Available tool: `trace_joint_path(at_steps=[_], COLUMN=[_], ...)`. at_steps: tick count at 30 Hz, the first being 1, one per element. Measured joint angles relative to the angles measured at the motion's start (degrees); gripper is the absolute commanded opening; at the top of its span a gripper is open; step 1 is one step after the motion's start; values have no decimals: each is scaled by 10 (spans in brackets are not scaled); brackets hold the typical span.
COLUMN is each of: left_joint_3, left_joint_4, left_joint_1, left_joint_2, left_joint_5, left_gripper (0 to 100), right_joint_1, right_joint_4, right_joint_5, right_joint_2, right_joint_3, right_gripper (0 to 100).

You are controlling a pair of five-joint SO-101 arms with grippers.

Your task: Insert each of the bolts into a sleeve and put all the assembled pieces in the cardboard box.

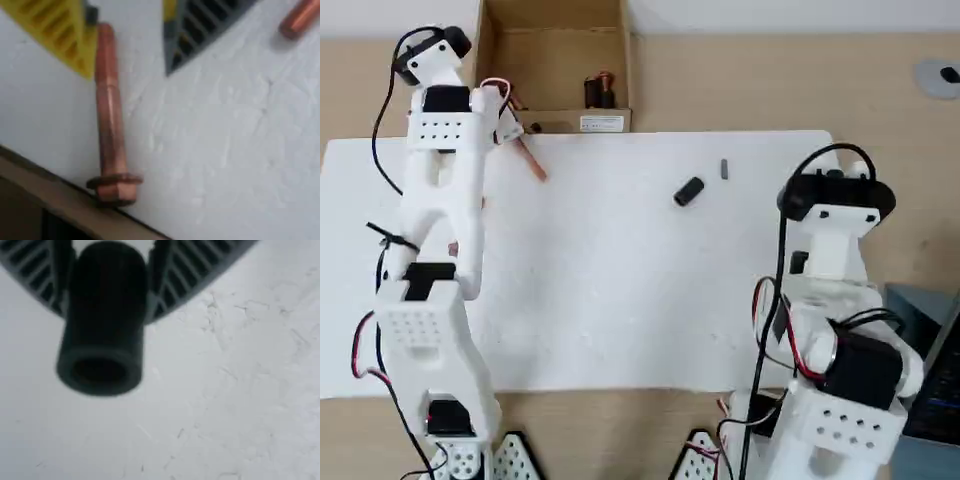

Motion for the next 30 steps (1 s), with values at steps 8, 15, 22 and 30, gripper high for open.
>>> trace_joint_path(at_steps=[8,15,22,30], left_joint_3=[-75,-139,-204,-222], left_joint_4=[0,0,0,0], left_joint_1=[0,0,3,28], left_joint_2=[89,162,213,250], left_joint_5=[0,1,1,0], left_gripper=[122,122,122,117], right_joint_1=[0,0,0,0], right_joint_4=[-1,-12,-15,-15], right_joint_5=[0,0,0,0], right_joint_2=[-3,-3,-3,-3], right_joint_3=[2,26,30,30], right_gripper=[10,10,10,10])
